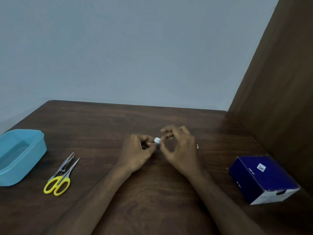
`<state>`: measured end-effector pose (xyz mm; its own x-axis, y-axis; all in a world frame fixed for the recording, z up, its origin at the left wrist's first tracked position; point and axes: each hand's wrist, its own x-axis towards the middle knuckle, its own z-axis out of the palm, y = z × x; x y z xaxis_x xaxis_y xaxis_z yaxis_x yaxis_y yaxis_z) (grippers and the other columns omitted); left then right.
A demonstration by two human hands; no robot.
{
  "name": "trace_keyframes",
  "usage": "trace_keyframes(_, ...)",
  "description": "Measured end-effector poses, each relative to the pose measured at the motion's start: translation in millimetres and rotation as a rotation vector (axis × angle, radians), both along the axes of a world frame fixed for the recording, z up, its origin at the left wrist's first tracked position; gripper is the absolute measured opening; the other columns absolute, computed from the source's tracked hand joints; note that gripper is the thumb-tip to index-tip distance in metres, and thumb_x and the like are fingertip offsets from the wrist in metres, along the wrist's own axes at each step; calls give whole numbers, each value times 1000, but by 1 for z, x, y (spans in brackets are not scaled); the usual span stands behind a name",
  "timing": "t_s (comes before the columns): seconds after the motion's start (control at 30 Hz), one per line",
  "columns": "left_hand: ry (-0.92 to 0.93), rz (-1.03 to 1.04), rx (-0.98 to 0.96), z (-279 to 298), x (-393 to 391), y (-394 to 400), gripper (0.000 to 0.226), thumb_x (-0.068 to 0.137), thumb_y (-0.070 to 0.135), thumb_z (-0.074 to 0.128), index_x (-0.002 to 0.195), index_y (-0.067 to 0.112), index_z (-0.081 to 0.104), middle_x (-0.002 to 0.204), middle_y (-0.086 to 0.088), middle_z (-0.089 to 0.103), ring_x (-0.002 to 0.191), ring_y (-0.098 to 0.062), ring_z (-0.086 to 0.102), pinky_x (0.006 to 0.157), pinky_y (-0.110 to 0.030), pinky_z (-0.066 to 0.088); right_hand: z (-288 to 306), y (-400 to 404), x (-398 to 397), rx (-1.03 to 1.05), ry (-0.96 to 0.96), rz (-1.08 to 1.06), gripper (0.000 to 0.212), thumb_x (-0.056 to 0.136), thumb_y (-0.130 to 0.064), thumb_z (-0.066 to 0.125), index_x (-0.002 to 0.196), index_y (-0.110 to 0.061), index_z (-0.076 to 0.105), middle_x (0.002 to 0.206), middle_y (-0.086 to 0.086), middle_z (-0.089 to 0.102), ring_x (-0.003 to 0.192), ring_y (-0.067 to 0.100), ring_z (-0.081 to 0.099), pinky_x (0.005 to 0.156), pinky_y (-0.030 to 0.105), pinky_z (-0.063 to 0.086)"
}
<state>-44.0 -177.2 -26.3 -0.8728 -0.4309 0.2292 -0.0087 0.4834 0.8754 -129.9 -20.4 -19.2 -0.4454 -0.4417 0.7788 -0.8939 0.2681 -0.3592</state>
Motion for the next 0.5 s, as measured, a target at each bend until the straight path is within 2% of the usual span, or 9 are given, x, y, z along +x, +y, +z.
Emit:
trace_keyframes(0.07,-4,-12,-6,0,0,-1,11,94,21,78,90,30,84,71,13,77,59,1,67,60,-24,50,-3,-4,-3,-15,-27,-37,32,79,-9,82,106,-19,69,85,-18,72,87,12,61,81,24,53)
trace_keyframes(0.13,-16,-18,-2,0,1,-1,13,94,20,78,94,31,85,74,13,79,64,-4,71,64,-27,54,-2,-4,-13,-74,-97,-118,32,79,-11,87,103,-21,69,81,-18,70,82,6,58,79,8,43)
trace_keyframes(0.17,-22,-20,-1,0,1,-1,13,93,20,79,96,31,85,76,13,79,67,-7,73,66,-28,56,-1,-3,-18,-102,-120,-159,31,79,-13,88,102,-22,69,79,-18,70,79,6,57,77,7,41)
trace_keyframes(0.2,-22,-24,3,0,1,0,13,93,20,79,96,31,85,77,13,80,69,-8,74,67,-29,57,0,-1,-23,-129,-141,-200,31,79,-16,89,101,-23,69,79,-18,70,77,6,58,75,10,43)
trace_keyframes(0.3,-7,-15,20,1,1,1,12,92,20,80,95,30,86,76,11,79,64,-4,69,65,-24,53,4,5,-29,-180,-196,-297,31,82,-18,89,103,-25,68,80,-18,71,77,11,62,75,33,55)
trace_keyframes(0.33,-3,-7,26,1,0,1,12,92,20,80,94,30,86,76,9,79,63,-4,66,63,-24,52,5,6,-26,-184,-190,-299,31,82,-18,88,104,-25,68,81,-18,71,78,11,61,75,35,55)
trace_keyframes(0.43,11,16,40,1,-1,1,13,93,19,79,96,29,86,74,7,79,59,-1,65,60,-21,50,5,4,-13,-160,-101,-173,27,84,-19,87,104,-25,68,81,-18,71,79,8,60,76,27,52)
trace_keyframes(0.5,25,7,53,0,0,0,11,94,19,79,97,28,86,71,10,77,58,1,65,56,-16,47,2,0,-3,-91,-44,-63,25,86,-19,85,105,-24,69,83,-18,71,81,9,61,79,32,54)
